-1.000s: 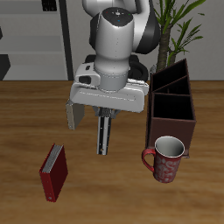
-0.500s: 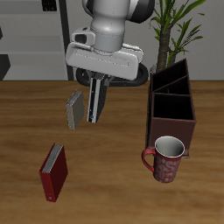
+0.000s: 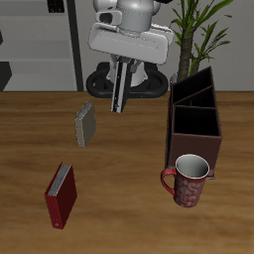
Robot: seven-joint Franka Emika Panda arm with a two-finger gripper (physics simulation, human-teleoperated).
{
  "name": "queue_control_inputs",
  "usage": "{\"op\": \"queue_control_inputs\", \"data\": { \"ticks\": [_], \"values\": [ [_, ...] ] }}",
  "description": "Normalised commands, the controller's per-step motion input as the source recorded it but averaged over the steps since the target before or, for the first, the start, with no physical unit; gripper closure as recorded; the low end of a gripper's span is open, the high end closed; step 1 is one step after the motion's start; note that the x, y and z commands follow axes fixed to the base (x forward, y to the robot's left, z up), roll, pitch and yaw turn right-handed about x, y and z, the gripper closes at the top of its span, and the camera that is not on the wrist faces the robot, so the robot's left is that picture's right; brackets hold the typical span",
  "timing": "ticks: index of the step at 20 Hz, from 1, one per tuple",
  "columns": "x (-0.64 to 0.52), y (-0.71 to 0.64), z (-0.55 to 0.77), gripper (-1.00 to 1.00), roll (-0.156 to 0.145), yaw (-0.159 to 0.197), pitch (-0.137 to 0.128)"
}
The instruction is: Place the striped book into the left desk caddy's left compartment
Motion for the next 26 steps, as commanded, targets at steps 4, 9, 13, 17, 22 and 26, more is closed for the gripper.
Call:
{"op": "queue_control_inputs", "data": {
  "ticks": [4,9,13,17,22,26],
  "values": [
    [-0.47,0.28,0.12,1.00,0.035,0.034,-0.029],
    [-0.40,0.20,0.13,1.00,0.000,-0.005,-0.021],
    [-0.42,0.17,0.14,1.00,-0.001,-0.003,-0.024],
    [-0.36,0.10,0.11,1.00,-0.031,-0.019,-0.004],
    [-0.37,0.14,-0.01,1.00,-0.006,-0.026,-0.004],
    [-0.27,0.15,-0.10,1.00,-0.003,0.023,0.008]
  ]
}}
